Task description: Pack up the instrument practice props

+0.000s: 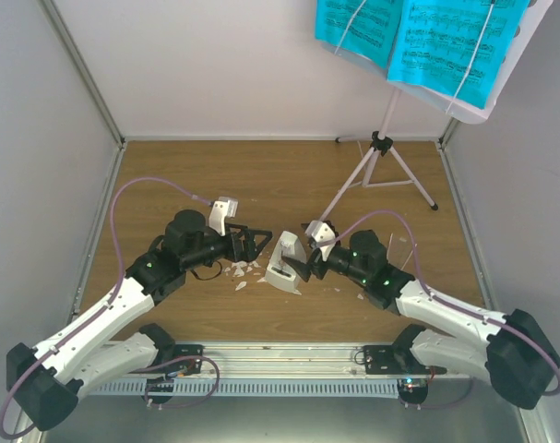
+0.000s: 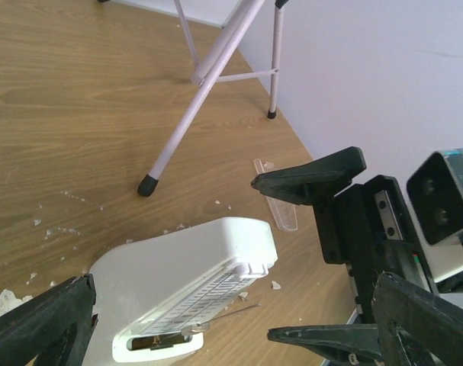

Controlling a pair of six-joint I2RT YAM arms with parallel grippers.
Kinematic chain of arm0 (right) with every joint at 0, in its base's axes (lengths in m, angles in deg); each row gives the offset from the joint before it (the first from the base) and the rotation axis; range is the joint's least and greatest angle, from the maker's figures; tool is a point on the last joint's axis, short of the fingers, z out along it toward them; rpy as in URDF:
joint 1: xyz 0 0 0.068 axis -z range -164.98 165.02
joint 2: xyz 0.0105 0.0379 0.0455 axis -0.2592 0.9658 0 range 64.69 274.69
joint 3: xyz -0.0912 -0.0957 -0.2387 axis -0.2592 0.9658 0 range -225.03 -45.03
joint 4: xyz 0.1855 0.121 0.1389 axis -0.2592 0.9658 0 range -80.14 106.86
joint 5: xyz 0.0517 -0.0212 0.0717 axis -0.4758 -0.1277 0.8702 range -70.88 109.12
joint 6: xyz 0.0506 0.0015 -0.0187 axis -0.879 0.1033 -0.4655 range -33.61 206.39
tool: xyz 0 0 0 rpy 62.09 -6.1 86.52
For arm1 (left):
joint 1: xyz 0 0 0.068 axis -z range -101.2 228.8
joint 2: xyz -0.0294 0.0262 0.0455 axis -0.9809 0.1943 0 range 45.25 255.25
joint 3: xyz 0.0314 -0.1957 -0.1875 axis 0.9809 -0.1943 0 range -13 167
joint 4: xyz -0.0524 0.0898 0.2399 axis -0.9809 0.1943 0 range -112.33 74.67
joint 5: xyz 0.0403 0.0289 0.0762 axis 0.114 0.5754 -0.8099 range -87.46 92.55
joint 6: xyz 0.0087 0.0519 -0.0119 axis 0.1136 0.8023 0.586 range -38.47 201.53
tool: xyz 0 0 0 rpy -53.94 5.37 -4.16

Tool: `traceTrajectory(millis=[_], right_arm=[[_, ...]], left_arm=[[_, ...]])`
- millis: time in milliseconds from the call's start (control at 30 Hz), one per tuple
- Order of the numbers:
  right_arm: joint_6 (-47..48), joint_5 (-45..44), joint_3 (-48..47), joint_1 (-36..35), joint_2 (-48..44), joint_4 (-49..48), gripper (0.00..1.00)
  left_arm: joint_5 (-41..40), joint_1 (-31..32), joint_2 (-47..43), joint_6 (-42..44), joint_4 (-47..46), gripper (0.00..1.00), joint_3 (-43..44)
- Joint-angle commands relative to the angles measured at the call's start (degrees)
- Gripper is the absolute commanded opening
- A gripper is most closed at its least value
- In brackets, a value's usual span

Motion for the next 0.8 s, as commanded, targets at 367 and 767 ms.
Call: traceTrajectory(millis=[367,767], right_arm=[[2.44,-1.70,1.09,-0.43,5.10,-6.19,1.00],[1.94,-2.13,1.23,-0.42,6.63,-6.94,1.00]], left_arm=[[-0.33,0.53,-0.41,0.91,-0.25,0.99,-0.46],[-1.30,0.53,-0.53,0.98,0.32,0.99,-0.33]])
